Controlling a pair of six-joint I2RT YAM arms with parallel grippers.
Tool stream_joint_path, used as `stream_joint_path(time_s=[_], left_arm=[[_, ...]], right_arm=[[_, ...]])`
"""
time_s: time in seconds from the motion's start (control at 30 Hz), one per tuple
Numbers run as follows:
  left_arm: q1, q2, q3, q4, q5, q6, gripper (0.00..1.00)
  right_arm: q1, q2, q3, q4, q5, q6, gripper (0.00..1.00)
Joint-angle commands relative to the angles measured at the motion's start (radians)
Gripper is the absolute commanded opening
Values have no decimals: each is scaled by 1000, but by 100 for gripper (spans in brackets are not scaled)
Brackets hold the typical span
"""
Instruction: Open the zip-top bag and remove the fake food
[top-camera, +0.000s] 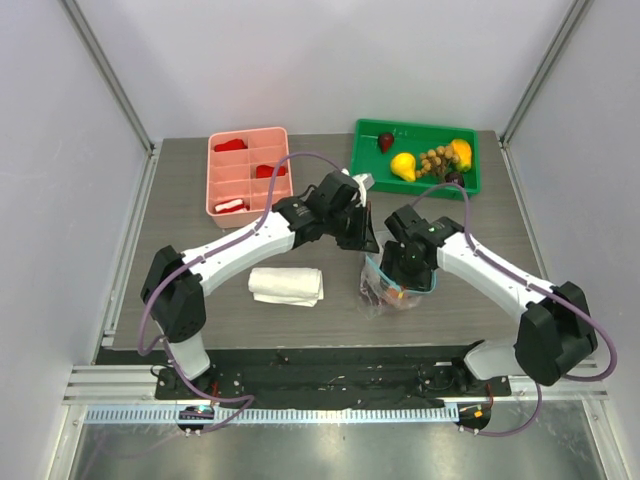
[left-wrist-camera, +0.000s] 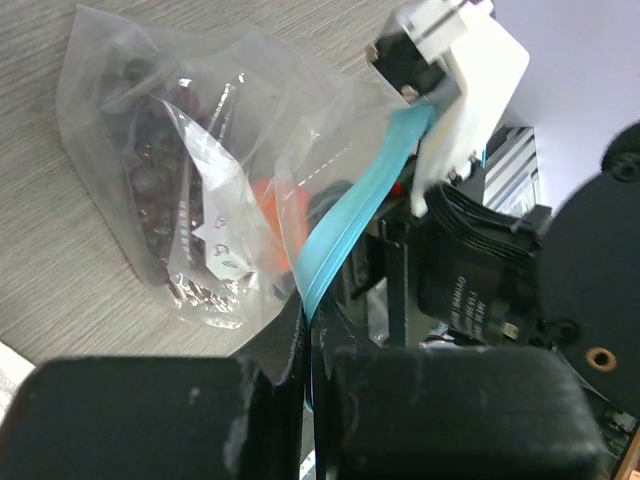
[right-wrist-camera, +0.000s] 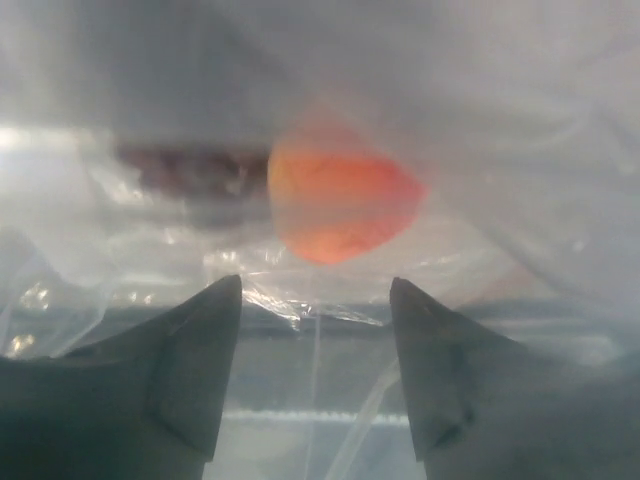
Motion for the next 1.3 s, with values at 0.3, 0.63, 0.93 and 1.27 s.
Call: stream_joint_path(time_s=[0.3, 0.63, 0.93, 1.27], left_arm=[[3, -6, -22, 6, -13, 23, 0], [3, 17, -10, 0, -13, 31, 0], [26, 12, -13, -5, 0, 31, 0], [59, 17, 16, -18, 10, 37, 0]], right_arm=[[-7, 123, -68, 254, 178, -108, 69], [-16, 118, -41, 255, 252, -159, 46], [-15, -127, 209, 101, 126, -157, 15], [-67, -88, 525, 148, 253, -131, 6]])
